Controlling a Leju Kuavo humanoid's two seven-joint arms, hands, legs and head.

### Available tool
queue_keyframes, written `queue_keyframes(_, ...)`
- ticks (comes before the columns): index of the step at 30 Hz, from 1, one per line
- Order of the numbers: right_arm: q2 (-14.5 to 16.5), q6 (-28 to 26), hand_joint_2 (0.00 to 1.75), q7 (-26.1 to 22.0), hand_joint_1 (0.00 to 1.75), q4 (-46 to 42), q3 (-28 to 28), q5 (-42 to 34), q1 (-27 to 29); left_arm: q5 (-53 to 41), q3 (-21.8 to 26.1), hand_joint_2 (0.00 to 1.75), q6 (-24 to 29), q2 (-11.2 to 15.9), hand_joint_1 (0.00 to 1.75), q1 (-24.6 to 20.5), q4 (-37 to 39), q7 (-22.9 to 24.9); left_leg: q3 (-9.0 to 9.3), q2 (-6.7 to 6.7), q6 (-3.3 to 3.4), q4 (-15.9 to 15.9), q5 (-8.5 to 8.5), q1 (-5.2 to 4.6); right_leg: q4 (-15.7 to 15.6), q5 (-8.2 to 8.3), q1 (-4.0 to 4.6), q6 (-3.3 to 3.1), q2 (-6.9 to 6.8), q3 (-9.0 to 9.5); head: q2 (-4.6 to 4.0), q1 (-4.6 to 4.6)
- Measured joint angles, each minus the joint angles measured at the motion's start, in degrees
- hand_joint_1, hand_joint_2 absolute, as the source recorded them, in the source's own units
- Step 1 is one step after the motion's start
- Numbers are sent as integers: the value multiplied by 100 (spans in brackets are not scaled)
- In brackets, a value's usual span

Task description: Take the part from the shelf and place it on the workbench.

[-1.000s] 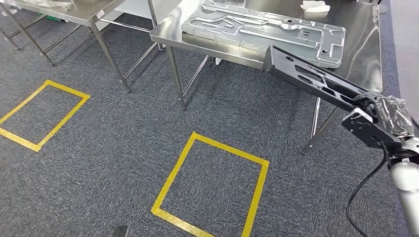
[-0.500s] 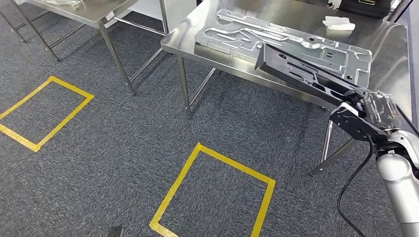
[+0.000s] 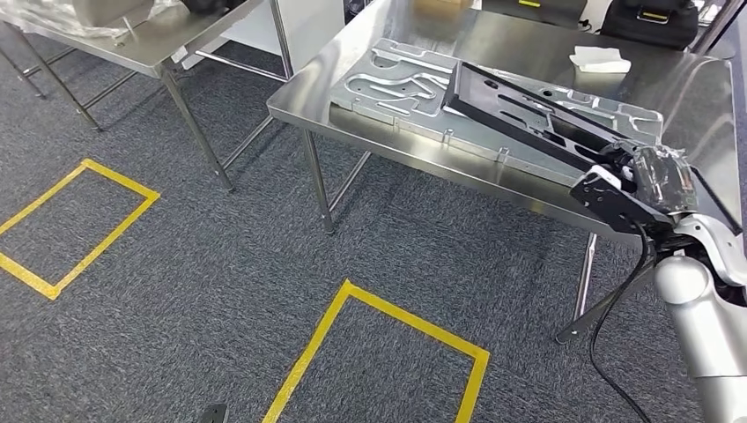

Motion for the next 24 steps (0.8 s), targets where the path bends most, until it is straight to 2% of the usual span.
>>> queue_keyframes(1,20,-1,175,15,175,3,12,17,1,1,1,175,-1,-1,0,11,0,3,-124,4,-4,-25,-65,1,0,-72,-2,6,7,96,0,-1)
queue_keyframes(2,38,-1,175,27,175,5,25,26,0,1,2,175,0,-2,0,22,0,5,-170,9,3,-212,22,2,0,-144,-5,17,12,196,0,-1)
queue_keyframes(3,55,-2,175,33,175,8,36,29,-3,2,2,175,0,-2,0,33,0,6,-155,16,16,-540,297,3,-2,-218,-7,34,14,296,0,-1)
queue_keyframes(4,71,-3,175,36,175,11,44,32,-8,2,3,175,1,-2,0,46,2,8,-128,24,36,-907,675,-2,5,-292,-5,56,16,388,-1,-1)
queue_keyframes(5,92,-5,175,42,175,16,52,37,-13,1,3,175,1,-2,0,52,3,9,-96,30,64,-1190,972,-9,5,-359,4,88,27,457,-1,-1)
queue_keyframes(6,109,-7,175,52,175,21,59,48,-21,-1,3,175,1,-2,0,54,5,14,-66,32,93,-1378,1205,-18,-3,-425,14,126,37,508,-1,-1)
queue_keyframes(7,123,-8,175,67,175,23,63,65,-26,-3,3,175,0,-3,0,55,7,18,-53,29,128,-1447,1289,-21,16,-455,26,168,48,546,-1,0)
queue_keyframes(10,138,-2,175,121,175,-16,60,127,-41,-7,3,175,2,-21,0,41,7,27,85,21,250,-1485,1253,-7,175,-465,23,272,55,565,-1,1)
queue_keyframes(11,138,3,175,132,175,-38,50,140,-43,-8,4,175,5,-27,0,39,7,27,144,21,288,-1494,1228,-7,362,-497,16,294,50,467,-1,1)
queue_keyframes(12,138,7,175,140,175,-55,39,150,-39,-8,5,175,9,-29,0,37,7,27,193,19,318,-1503,1198,-8,651,-571,9,309,41,294,-1,1)
queue_keyframes(14,137,15,175,144,175,-71,7,160,2,-10,8,175,15,-29,0,34,7,27,275,14,359,-1504,1109,-23,1335,-829,10,328,33,-205,-1,1)
queue_keyframes(15,137,20,175,147,175,-72,-13,166,40,-15,10,175,16,-30,0,33,7,27,330,7,369,-1504,1055,-34,1557,-952,14,328,31,-431,-1,1)
queue_keyframes(16,136,25,175,150,175,-72,-32,172,83,-19,11,175,16,-30,0,39,7,27,401,-1,377,-1504,993,-47,1619,-1000,23,317,30,-588,-1,1)
queue_keyframes(17,135,29,175,154,175,-72,-50,181,120,-24,11,175,17,-31,0,46,7,27,487,-8,381,-1504,926,-64,1505,-932,37,292,30,-664,0,1)
queue_keyframes(18,131,34,175,154,175,-72,-63,194,145,-31,12,175,17,-33,0,52,7,27,583,-11,381,-1505,854,-85,1228,-717,61,239,28,-666,0,1)
queue_keyframes(20,111,44,175,154,175,-72,-97,222,176,-62,13,175,19,-57,0,64,15,27,732,-14,371,-1512,712,-114,527,-6,138,100,26,-599,-1,-2)
queue_keyframes(21,97,54,175,155,175,-78,-121,235,192,-82,13,175,20,-69,0,51,21,28,782,-21,352,-1527,653,-121,275,255,175,50,23,-564,-1,0)
queue_keyframes(22,85,64,175,159,175,-85,-142,246,212,-98,14,175,22,-78,0,39,27,30,821,-28,331,-1552,617,-120,131,407,205,25,20,-539,-1,4)
queue_keyframes(24,68,81,175,167,175,-132,-191,275,242,-111,15,175,28,-73,0,20,30,32,887,-36,261,-1525,652,-133,26,363,200,6,27,-426,0,14)
